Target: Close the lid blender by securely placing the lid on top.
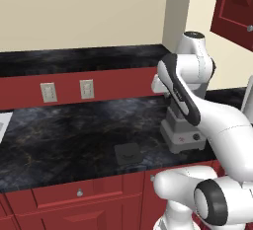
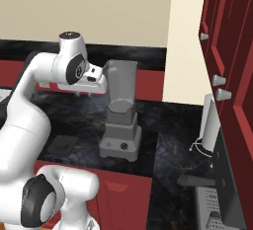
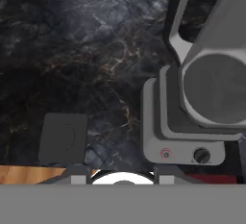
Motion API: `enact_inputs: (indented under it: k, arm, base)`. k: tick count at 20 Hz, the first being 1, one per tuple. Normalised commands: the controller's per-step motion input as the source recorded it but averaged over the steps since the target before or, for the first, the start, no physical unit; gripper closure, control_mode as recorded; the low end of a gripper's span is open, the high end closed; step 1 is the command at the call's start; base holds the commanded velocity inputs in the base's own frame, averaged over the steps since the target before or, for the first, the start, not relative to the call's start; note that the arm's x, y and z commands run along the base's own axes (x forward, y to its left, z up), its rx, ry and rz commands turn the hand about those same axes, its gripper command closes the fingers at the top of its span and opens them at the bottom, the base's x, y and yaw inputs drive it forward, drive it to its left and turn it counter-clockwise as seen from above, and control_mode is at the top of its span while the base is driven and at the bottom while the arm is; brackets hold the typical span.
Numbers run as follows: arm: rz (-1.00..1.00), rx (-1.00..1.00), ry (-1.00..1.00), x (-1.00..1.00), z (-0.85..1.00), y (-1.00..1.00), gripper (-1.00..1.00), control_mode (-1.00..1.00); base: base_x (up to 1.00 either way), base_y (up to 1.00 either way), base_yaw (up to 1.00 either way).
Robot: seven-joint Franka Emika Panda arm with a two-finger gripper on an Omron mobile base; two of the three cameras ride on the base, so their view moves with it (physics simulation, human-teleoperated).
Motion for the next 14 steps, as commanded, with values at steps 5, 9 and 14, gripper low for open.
enact_inputs:
  k: [5, 9, 14]
  arm:
    - [-0.01, 0.00, -0.12, -0.61, -0.12, 0.04, -1.00, -1.00]
    - [-0.07, -0.10, 0.04, -0.71, -0.64, 0.93, -1.00, -1.00]
    - [-0.05, -0.05, 0.25, 0.02, -0.63, 0.98, -1.00, -1.00]
  base:
    - [0.00, 0.00, 0.00]
    - [0.00, 0.00, 0.00]
    - [0.00, 0.00, 0.00]
